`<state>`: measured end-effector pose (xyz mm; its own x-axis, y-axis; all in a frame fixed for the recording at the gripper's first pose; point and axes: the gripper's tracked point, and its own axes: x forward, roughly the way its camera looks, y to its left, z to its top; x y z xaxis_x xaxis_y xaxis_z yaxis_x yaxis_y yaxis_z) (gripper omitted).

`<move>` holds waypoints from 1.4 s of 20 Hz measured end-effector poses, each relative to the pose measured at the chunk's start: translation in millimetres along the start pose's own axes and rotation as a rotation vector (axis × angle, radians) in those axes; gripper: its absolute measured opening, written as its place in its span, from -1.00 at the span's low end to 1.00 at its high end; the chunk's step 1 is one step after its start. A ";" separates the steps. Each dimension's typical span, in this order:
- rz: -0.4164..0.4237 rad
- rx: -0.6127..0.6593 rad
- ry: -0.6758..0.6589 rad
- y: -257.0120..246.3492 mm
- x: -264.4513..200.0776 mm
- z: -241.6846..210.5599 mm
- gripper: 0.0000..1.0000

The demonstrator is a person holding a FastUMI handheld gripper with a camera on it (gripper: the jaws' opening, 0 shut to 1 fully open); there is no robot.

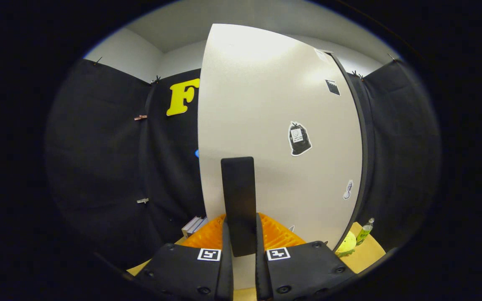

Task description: Open the shoe cabinet door, grab the shoes and put them into the shoe cabinet, then close the shoe cabinet door.

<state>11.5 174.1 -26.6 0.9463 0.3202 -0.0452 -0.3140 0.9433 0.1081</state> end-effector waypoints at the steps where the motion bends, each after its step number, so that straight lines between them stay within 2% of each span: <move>1: 0.004 -0.001 -0.003 -4.0 -8.0 1.4 -0.51; 6: 0.019 0.005 0.003 -30.8 -47.9 5.2 -0.51; 13: -0.035 0.010 0.016 -88.7 -99.6 12.6 -0.52; 19: -0.077 0.070 0.035 -122.4 -113.9 17.4 -0.53; 26: -0.115 0.015 0.029 -177.2 -128.3 24.6 -0.54; 28: -0.114 0.021 0.026 -197.1 -132.9 27.0 -0.60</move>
<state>-50.2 -56.7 -15.1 0.9732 0.2137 -0.0843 -0.2028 0.9716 0.1219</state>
